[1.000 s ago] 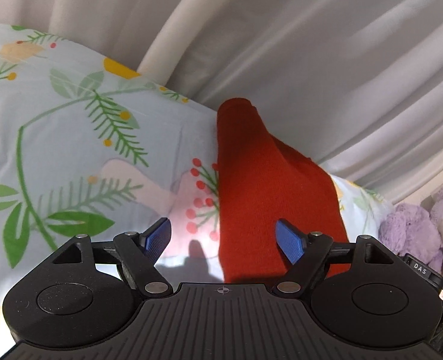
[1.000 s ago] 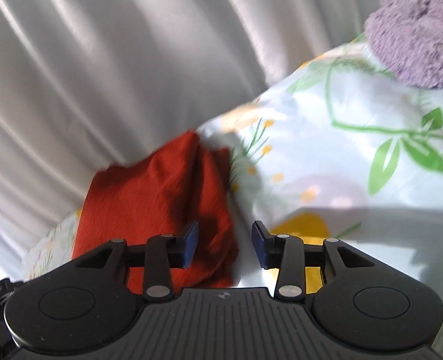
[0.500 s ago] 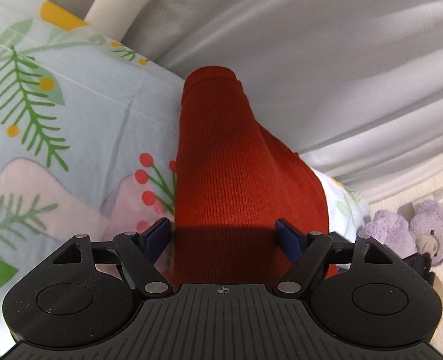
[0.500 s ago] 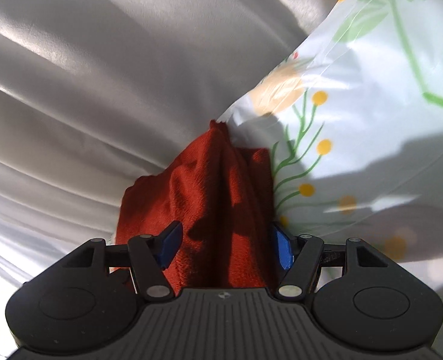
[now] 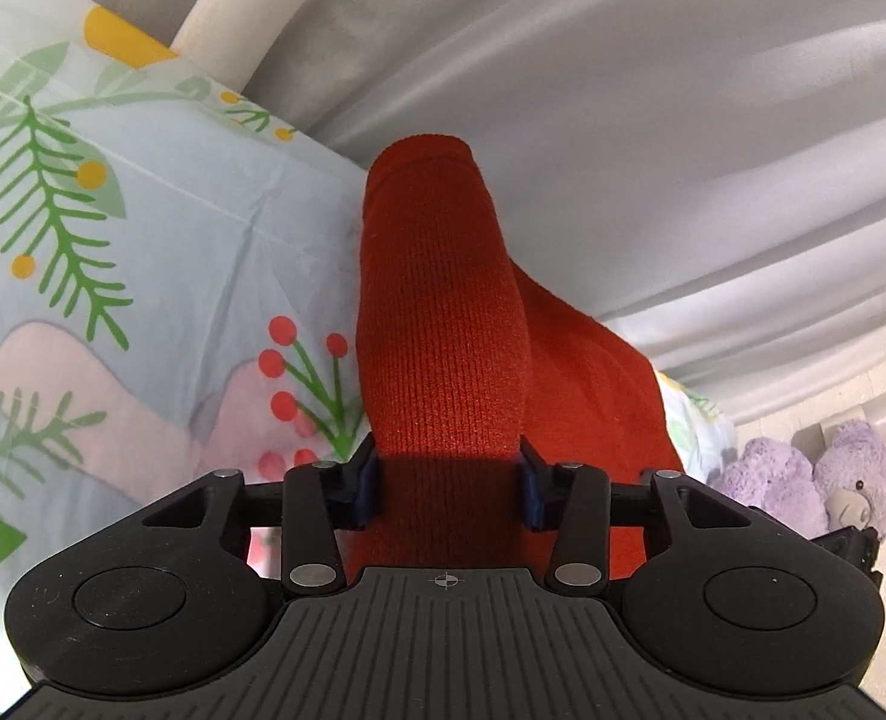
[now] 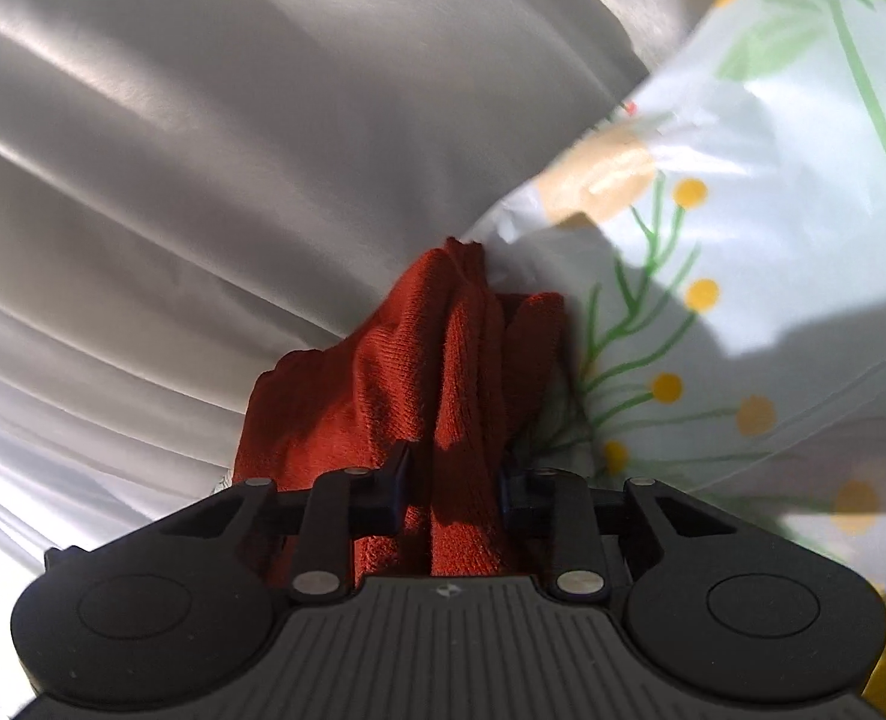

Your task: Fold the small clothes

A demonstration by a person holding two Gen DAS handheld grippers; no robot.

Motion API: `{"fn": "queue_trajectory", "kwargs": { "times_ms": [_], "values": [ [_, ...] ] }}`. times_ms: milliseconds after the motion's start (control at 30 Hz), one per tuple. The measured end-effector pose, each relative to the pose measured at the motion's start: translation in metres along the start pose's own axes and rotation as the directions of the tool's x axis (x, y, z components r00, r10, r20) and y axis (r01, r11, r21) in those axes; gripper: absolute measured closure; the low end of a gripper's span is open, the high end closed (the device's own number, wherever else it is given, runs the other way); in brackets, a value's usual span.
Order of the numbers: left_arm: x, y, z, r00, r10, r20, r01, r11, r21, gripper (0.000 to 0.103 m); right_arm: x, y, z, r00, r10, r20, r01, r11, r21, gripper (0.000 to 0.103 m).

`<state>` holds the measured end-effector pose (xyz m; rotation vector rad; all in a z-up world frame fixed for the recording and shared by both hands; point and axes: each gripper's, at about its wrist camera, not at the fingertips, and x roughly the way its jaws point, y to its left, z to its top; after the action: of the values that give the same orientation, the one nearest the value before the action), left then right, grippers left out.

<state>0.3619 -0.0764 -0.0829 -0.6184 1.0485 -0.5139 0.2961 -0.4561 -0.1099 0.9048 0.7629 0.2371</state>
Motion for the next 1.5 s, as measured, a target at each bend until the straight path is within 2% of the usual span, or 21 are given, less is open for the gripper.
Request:
{"fn": "queue_trajectory", "kwargs": {
  "times_ms": [167, 300, 500, 700, 867, 1000, 1133, 1233, 1300, 1400, 1500],
  "values": [
    [-0.026, -0.013, 0.0, 0.999, -0.028, 0.022, 0.028, 0.999, 0.017, 0.059, -0.008, 0.032, -0.004, 1.0, 0.02, 0.015, -0.019, 0.998, -0.065, 0.08],
    [-0.058, -0.02, -0.001, 0.999, -0.011, 0.045, 0.009, 0.999, 0.046, 0.059, -0.013, 0.056, -0.013, 0.999, 0.049, -0.007, -0.049, 0.994, -0.094, 0.08],
    [-0.109, -0.019, -0.006, 0.99, 0.113, 0.089, -0.118, 0.992, 0.055, 0.059, -0.002, 0.092, -0.042, 0.991, 0.111, -0.077, -0.119, 0.987, -0.111, 0.08],
    [-0.131, 0.009, -0.013, 0.974, 0.207, 0.097, -0.209, 0.978, 0.016, 0.059, 0.025, 0.11, -0.073, 0.979, 0.127, -0.159, -0.141, 0.986, -0.083, 0.08],
    [-0.131, 0.022, -0.023, 0.946, 0.311, 0.096, -0.316, 0.948, 0.038, 0.059, 0.046, 0.116, -0.089, 0.976, 0.059, -0.208, -0.081, 0.992, -0.1, 0.08],
    [-0.131, 0.026, -0.029, 0.933, 0.348, 0.097, -0.353, 0.935, 0.04, 0.057, 0.043, 0.121, -0.095, 0.984, -0.02, -0.177, -0.01, 0.985, -0.17, 0.079],
    [-0.131, 0.022, -0.034, 0.914, 0.389, 0.115, -0.399, 0.914, 0.076, 0.054, 0.038, 0.128, -0.105, 0.979, -0.164, -0.119, 0.124, 0.949, -0.291, 0.076],
    [-0.137, 0.016, -0.036, 0.893, 0.424, 0.154, -0.441, 0.891, 0.106, 0.052, 0.027, 0.133, -0.11, 0.966, -0.26, 0.004, 0.244, 0.899, -0.363, 0.07],
    [-0.145, 0.013, -0.037, 0.871, 0.449, 0.202, -0.475, 0.874, 0.107, 0.049, 0.019, 0.13, -0.106, 0.956, -0.286, 0.068, 0.292, 0.896, -0.334, 0.07],
    [-0.16, 0.015, -0.036, 0.829, 0.482, 0.284, -0.518, 0.853, 0.066, 0.04, 0.005, 0.129, -0.098, 0.974, -0.214, 0.07, 0.225, 0.941, -0.251, 0.07],
    [-0.163, 0.021, -0.032, 0.764, 0.547, 0.341, -0.579, 0.815, -0.011, 0.035, 0.014, 0.144, -0.104, 0.992, -0.117, 0.044, 0.124, 0.965, -0.232, 0.065]
  ]
}}
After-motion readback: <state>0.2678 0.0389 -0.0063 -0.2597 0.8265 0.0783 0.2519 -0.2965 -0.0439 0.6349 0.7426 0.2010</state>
